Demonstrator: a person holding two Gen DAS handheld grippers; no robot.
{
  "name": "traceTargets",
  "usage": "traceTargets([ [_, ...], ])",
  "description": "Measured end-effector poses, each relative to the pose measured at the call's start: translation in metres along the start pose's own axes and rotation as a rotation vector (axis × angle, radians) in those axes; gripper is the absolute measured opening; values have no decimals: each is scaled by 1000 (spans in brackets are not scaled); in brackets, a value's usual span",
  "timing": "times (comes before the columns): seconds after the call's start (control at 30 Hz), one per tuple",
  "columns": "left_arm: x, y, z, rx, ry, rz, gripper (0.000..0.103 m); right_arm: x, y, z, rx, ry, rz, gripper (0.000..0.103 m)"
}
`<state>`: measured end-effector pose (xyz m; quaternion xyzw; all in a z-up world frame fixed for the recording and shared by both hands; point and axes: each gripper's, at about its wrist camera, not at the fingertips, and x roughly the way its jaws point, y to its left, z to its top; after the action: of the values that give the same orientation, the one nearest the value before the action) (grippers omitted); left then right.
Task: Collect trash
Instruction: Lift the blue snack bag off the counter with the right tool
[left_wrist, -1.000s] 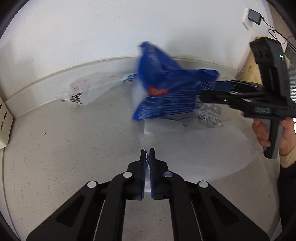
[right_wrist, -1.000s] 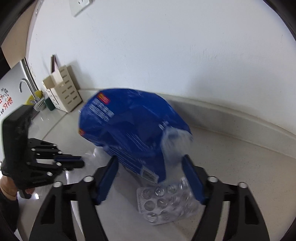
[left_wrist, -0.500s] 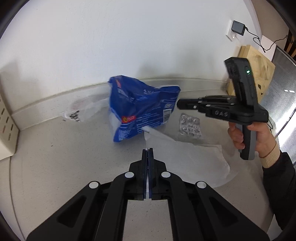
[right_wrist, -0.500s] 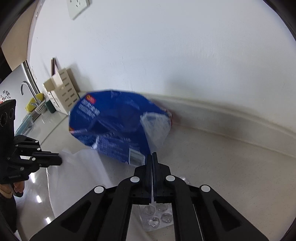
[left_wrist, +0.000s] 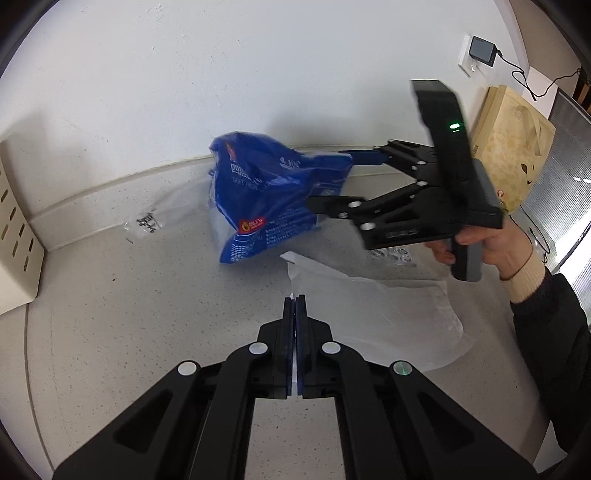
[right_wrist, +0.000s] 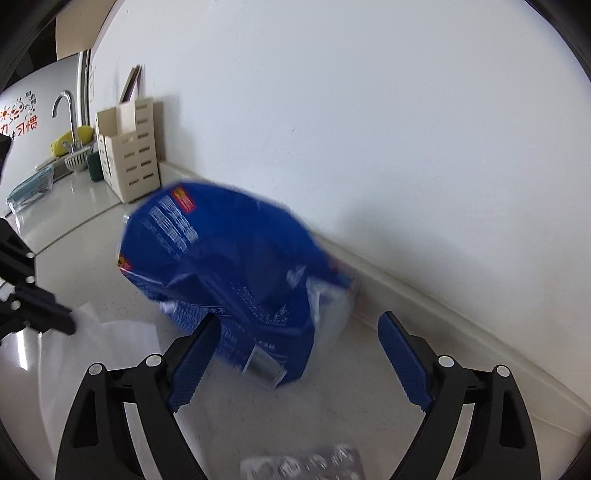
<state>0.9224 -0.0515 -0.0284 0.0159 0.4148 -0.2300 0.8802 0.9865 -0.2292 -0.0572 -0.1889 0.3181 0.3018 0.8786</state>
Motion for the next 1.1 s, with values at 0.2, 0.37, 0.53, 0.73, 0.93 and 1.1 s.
traceTargets([
  [0.2, 12, -4, 2, 3, 22, -1, 2, 17, 4, 2, 20, 33, 112, 15],
  [0.37, 7, -1, 3, -13, 4, -5, 2, 17, 9, 1, 21, 29, 170, 6],
  [0.53, 1, 6, 2, -35, -6, 0, 2, -3, 1, 1, 7, -9, 202, 6],
  [0.73, -20, 7, 4, -30, -46, -2, 2, -19, -13, 3, 59, -53, 186, 5],
  [0.93, -66, 9, 9, -17, -135, -21, 2, -54, -21, 0, 129, -115, 175, 5],
  [1.1, -106, -8, 10, 31, -197, -8, 2, -110, -9, -11, 169, -184, 150, 5],
])
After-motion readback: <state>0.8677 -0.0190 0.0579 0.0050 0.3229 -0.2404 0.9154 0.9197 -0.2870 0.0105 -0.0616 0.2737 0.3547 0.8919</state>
